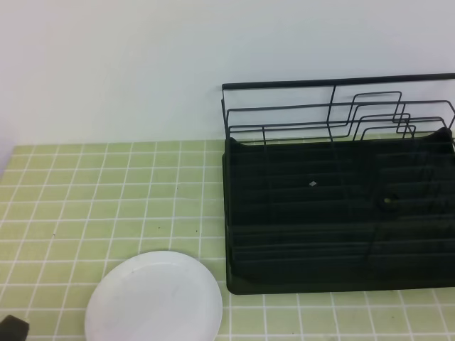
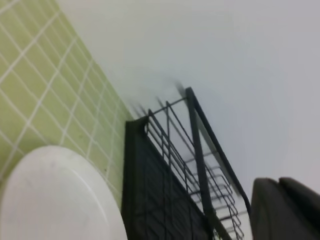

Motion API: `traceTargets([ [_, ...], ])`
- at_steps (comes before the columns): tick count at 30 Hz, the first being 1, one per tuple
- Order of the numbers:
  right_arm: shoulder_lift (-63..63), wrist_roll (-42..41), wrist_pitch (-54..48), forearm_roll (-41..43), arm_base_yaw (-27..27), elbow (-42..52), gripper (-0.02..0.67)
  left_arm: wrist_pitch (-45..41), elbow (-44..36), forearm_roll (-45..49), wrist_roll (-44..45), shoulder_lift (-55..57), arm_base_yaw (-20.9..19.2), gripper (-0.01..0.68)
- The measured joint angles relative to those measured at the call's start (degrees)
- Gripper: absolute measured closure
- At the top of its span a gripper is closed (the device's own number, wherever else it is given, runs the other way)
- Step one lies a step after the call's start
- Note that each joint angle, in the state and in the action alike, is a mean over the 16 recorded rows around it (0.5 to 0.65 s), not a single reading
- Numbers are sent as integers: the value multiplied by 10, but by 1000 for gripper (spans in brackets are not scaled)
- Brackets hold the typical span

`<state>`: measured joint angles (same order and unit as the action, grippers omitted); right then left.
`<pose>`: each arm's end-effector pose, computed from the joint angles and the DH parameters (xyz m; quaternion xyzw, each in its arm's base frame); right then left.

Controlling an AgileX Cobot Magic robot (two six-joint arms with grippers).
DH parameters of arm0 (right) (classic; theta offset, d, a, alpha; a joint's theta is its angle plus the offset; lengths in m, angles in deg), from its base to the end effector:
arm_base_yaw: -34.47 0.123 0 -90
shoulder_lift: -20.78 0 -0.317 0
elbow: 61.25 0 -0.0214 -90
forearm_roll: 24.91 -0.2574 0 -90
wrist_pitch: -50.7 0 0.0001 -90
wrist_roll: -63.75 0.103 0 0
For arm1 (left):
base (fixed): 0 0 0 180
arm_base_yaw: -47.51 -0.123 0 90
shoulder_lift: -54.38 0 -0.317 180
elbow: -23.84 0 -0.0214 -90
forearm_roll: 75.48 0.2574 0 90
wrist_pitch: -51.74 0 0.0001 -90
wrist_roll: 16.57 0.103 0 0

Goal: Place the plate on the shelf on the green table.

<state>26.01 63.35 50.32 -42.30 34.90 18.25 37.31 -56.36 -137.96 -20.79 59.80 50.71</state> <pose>0.0413 0.0005 0.2056 0.0967 0.6692 0.1122 0.7281 0.0384 -0.0250 0.1897 -0.3077 0.6525 -0.4564 0.5209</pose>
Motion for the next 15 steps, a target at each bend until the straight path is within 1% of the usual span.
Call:
traceTargets([
  [4,0,27,77,-92,0,0,652,-19,6,-113,131,0,0,673],
  [8,0,41,129,-157,0,-1,652,-37,23,-208,265,0,0,673],
  [11,0,44,145,-170,0,-5,652,-44,43,-254,343,2,0,673],
  [15,1,50,136,-138,0,-25,652,-51,81,-263,408,11,0,673],
])
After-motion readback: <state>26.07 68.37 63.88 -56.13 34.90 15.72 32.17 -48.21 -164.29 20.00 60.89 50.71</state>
